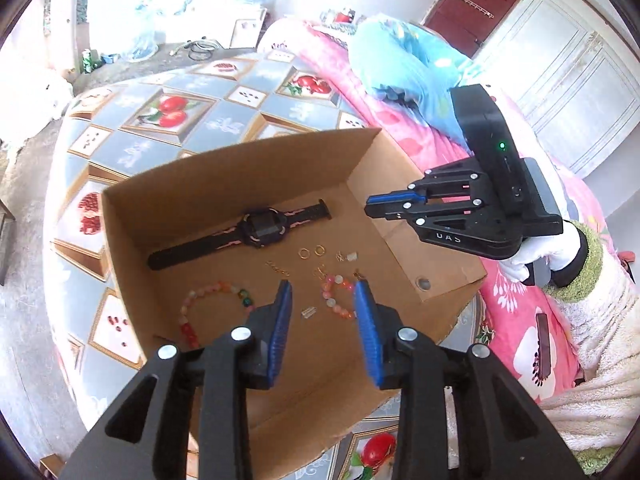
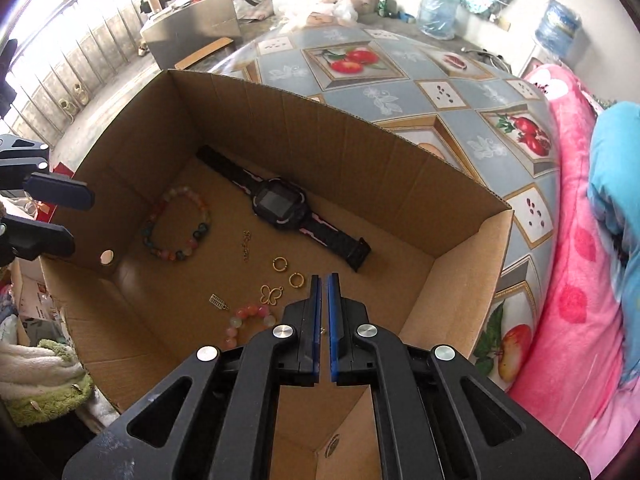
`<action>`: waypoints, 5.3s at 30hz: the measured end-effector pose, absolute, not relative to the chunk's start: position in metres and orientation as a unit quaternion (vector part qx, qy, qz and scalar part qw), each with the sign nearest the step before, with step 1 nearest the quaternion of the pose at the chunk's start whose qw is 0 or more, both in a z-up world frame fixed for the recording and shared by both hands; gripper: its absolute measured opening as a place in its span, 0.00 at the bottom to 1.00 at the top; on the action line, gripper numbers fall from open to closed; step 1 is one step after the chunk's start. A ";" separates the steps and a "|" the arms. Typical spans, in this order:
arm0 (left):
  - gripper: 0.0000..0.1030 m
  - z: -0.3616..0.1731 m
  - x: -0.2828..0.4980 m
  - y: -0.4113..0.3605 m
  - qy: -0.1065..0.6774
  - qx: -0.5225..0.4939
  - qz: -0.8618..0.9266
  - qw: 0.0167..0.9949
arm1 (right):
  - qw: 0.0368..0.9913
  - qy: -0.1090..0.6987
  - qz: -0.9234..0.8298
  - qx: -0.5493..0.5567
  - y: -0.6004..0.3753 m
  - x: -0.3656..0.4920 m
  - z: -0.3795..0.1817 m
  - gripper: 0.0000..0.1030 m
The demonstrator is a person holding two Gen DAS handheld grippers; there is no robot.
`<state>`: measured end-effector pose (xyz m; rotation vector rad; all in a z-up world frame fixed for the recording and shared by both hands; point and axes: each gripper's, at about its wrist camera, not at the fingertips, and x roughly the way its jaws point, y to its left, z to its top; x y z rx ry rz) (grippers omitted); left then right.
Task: Organize jewelry
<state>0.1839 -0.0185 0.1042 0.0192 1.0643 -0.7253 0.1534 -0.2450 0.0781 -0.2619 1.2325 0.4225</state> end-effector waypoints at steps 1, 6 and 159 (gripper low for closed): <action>0.36 0.110 0.181 -0.010 0.487 0.009 -0.330 0.809 | 0.790 0.570 0.193 -0.119 -0.246 0.154 0.081 0.04; 0.54 0.125 0.171 0.037 0.439 -0.009 -0.276 0.855 | 0.831 0.522 0.179 -0.076 -0.266 0.140 0.121 0.18; 0.93 0.013 -0.015 -0.024 0.474 -0.006 -0.029 0.880 | 0.880 0.468 0.033 0.068 -0.246 -0.094 0.055 0.91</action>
